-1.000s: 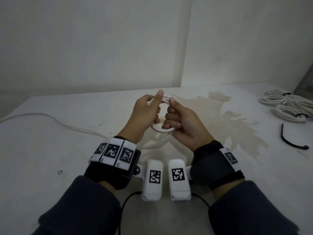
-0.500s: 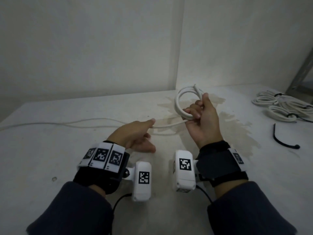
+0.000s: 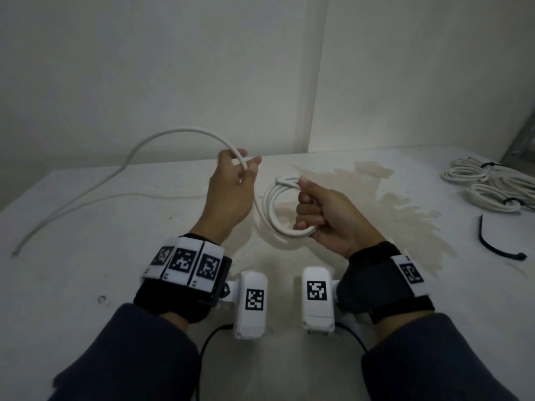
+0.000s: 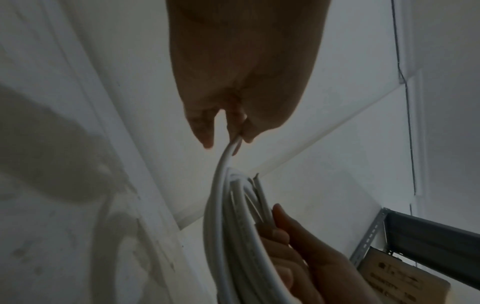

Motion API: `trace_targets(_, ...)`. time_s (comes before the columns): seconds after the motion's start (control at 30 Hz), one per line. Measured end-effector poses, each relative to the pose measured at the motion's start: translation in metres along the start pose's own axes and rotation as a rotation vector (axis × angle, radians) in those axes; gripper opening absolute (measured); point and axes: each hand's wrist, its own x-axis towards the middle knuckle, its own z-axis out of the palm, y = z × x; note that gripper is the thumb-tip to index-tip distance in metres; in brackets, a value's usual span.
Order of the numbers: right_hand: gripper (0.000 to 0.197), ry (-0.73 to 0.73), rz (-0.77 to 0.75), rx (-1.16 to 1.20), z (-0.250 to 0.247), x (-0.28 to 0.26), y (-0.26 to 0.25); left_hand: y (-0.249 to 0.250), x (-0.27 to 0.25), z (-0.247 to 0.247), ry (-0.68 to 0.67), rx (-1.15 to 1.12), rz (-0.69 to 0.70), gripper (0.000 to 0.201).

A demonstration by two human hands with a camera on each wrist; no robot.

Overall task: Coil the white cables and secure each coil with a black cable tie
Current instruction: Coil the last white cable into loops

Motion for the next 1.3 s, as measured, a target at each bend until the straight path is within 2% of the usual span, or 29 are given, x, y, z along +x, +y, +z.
trace_targets(0.07, 0.04, -0.043, 0.023, -0.03, 0.0, -0.002, -0.001, 0.002, -0.002, 0.001, -0.091, -0.078, -0.041, 0.011)
trace_targets(0.13, 0.041, -0.076, 0.044, -0.056, 0.0, -0.004, -0.002, 0.004, -0.006, 0.0, -0.176, -0.172, -0.079, 0.02)
trace_targets(0.27, 0.042, -0.131, 0.072, -0.102, 0.002, -0.006, -0.003, 0.003, -0.012, 0.0, -0.319, -0.177, -0.104, 0.03)
trace_targets(0.37, 0.041, -0.16, 0.1, -0.118, 0.003, -0.007, -0.004, 0.001, -0.011, 0.003, -0.379, -0.146, -0.138, 0.034)
trace_targets(0.57, 0.042, -0.176, 0.084, -0.166, 0.008, -0.006, -0.001, 0.004, -0.011, 0.001, -0.484, -0.321, -0.316, 0.036)
trace_targets(0.6, 0.041, -0.178, 0.075, -0.179, 0.009, -0.006, -0.001, 0.005, -0.01, 0.001, -0.499, -0.382, -0.359, 0.043)
trace_targets(0.7, 0.04, -0.186, 0.064, -0.182, 0.009, -0.006, 0.0, 0.006, -0.006, -0.003, -0.584, -0.503, -0.435, 0.082)
trace_targets(0.73, 0.04, -0.19, 0.057, -0.181, 0.01, -0.006, 0.0, 0.007, -0.005, -0.004, -0.616, -0.461, -0.414, 0.082)
trace_targets(0.8, 0.039, -0.188, 0.047, -0.189, 0.01, -0.007, 0.0, 0.008, -0.007, -0.005, -0.649, -0.279, -0.312, 0.06)
trace_targets(0.87, 0.037, -0.171, 0.049, -0.202, 0.012, -0.009, -0.001, 0.007, -0.009, -0.004, -0.626, -0.146, -0.244, 0.041)
trace_targets(0.97, 0.03, -0.164, 0.043, -0.187, 0.015, -0.01, -0.001, 0.006, -0.009, -0.004, -0.599, -0.132, -0.228, 0.036)
trace_targets(1.07, 0.033, -0.155, 0.012, -0.183, 0.018, -0.01, -0.001, 0.008, -0.006, -0.008, -0.562, -0.115, -0.201, 0.033)
trace_targets(1.13, 0.015, -0.104, -0.023, -0.191, 0.02, -0.01, -0.001, 0.009, -0.005, -0.01, -0.539, -0.055, -0.17, 0.036)
trace_targets(1.17, 0.012, -0.056, -0.051, -0.227, 0.019, -0.01, 0.0, 0.009, -0.005, -0.011, -0.535, -0.001, -0.154, 0.038)
trace_targets(1.3, 0.041, 0.12, -0.278, -0.556, 0.014, -0.009, -0.002, 0.009, -0.006, -0.01, -0.546, 0.388, -0.091, 0.046)
